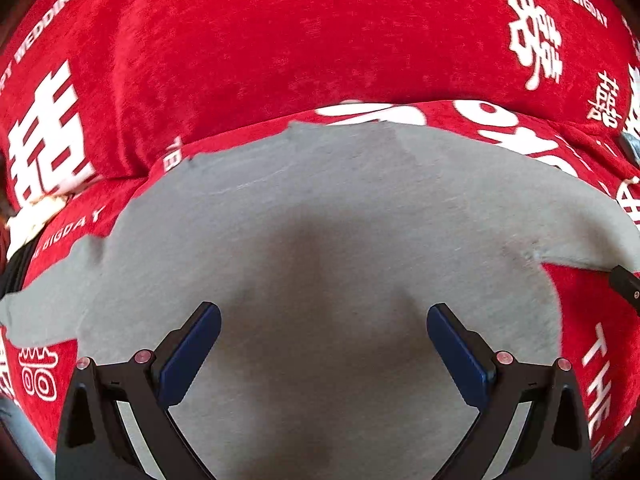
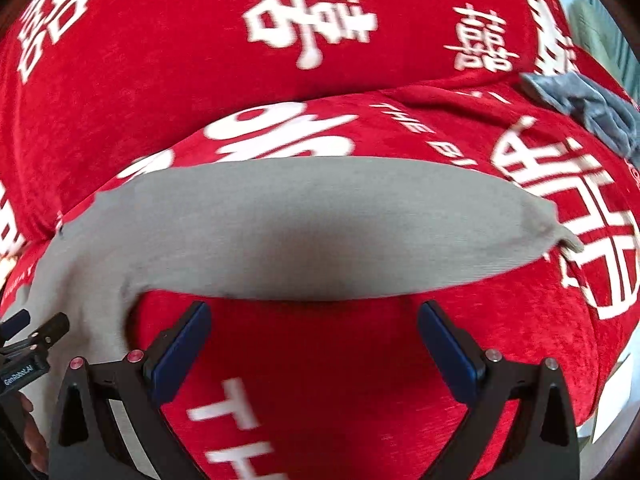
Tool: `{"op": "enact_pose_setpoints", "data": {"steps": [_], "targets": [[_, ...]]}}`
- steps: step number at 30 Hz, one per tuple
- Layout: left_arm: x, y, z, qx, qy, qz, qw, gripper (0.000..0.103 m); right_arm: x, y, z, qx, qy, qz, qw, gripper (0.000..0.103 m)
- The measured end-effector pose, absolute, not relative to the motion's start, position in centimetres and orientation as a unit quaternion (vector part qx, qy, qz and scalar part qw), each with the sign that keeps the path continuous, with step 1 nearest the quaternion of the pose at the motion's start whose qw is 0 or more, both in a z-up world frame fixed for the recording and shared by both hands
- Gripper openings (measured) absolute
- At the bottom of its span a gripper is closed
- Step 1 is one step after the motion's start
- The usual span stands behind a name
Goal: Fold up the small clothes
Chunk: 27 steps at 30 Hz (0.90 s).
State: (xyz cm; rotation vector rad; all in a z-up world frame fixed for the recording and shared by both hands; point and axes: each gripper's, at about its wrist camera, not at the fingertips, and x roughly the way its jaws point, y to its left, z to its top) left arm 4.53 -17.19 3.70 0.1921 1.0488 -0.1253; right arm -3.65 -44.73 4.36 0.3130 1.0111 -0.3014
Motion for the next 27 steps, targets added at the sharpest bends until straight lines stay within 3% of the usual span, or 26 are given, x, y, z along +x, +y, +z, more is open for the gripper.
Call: {"op": "enact_pose_setpoints", "data": {"steps": [20, 21, 23, 24, 25, 27], "targets": [[7.4, -29.6, 1.5, 0.114, 0.515, -0.111, 0.842, 0.103, -6.6, -58.9, 2.7, 0.244, 0.441, -0.228, 0.833, 0.101], [7.6, -29.7, 1.2, 0.112, 0.520, -0.110, 0.840, 0.103, -5.6, -59.3, 2.5, 0.243, 0.438, -0.221, 0.837, 0.095], [8.0, -29.8, 0.8, 0.104, 0.530, -0.108, 0.835, 0.103, -4.4, -59.6, 2.6, 0.237, 0.430, -0.211, 0.845, 0.050], [8.2, -29.8, 0.8, 0.099, 0.532, -0.109, 0.834, 0.103, -3.6, -60.0, 2.7, 0.236, 0.429, -0.210, 0.846, 0.019], [8.6, -29.5, 0.9, 0.096, 0.532, -0.106, 0.834, 0.103, -3.2, -60.5, 3.0, 0.241, 0.423, -0.212, 0.847, 0.007], [9.5, -28.4, 1.5, 0.090, 0.525, -0.090, 0.841, 0.103, -3.6, -61.5, 4.3, 0.277, 0.383, -0.194, 0.859, 0.006]]}}
